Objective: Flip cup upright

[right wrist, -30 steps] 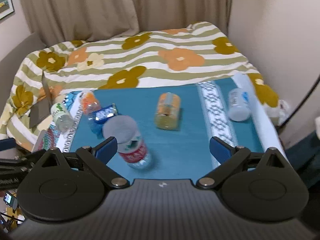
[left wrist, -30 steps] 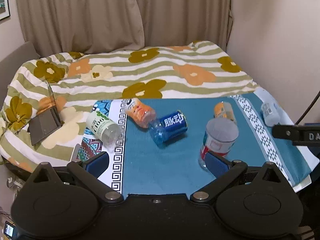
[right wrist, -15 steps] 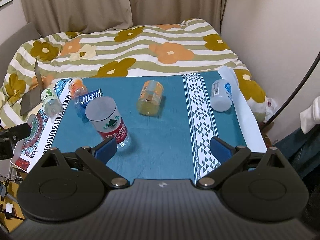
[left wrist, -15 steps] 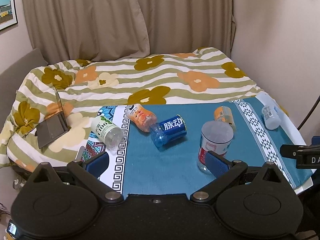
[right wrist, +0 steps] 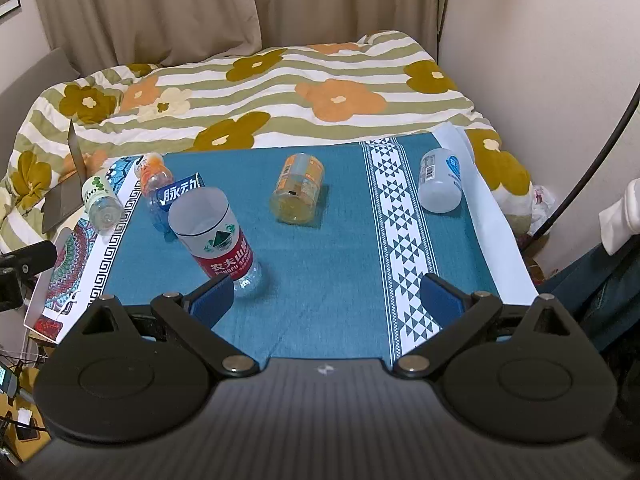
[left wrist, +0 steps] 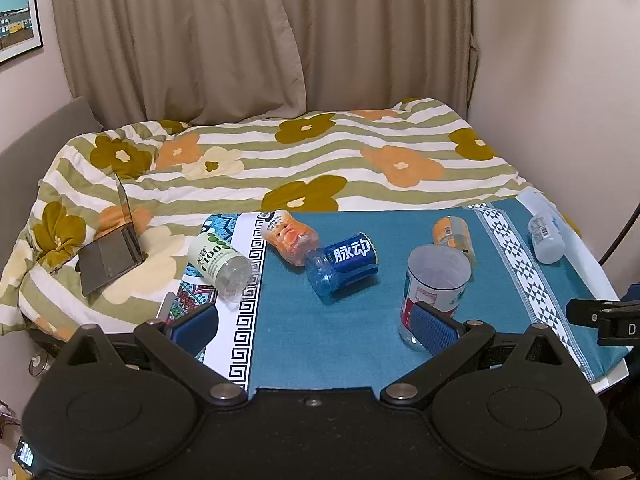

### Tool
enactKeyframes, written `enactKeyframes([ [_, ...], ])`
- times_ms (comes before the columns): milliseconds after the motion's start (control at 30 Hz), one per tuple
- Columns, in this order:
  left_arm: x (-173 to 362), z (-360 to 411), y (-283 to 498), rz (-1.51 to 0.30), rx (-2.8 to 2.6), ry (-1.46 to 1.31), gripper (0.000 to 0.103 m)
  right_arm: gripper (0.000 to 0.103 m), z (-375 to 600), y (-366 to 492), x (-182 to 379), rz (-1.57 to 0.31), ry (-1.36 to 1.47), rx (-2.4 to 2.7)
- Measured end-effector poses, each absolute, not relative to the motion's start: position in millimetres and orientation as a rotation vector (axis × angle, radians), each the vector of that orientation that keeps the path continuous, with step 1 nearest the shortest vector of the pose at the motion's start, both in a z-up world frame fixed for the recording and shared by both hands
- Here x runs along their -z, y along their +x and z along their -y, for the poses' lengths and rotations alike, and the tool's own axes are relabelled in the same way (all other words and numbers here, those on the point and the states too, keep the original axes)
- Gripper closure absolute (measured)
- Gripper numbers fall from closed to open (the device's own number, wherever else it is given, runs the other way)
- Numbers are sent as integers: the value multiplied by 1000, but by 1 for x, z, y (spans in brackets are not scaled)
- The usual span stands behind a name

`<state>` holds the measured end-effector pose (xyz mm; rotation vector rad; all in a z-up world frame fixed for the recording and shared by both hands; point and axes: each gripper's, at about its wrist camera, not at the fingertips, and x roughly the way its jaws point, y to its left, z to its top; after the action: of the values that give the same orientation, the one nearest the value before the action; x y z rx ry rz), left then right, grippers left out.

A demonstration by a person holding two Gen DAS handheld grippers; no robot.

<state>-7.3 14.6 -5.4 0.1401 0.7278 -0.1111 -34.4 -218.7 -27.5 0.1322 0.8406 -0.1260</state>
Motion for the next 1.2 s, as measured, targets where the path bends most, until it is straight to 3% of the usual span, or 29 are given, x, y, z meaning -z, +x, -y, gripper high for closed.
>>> enactKeyframes([
  [1200,4,-17,1,-735,117,135,0,0,219,-29,31,-849,146,140],
])
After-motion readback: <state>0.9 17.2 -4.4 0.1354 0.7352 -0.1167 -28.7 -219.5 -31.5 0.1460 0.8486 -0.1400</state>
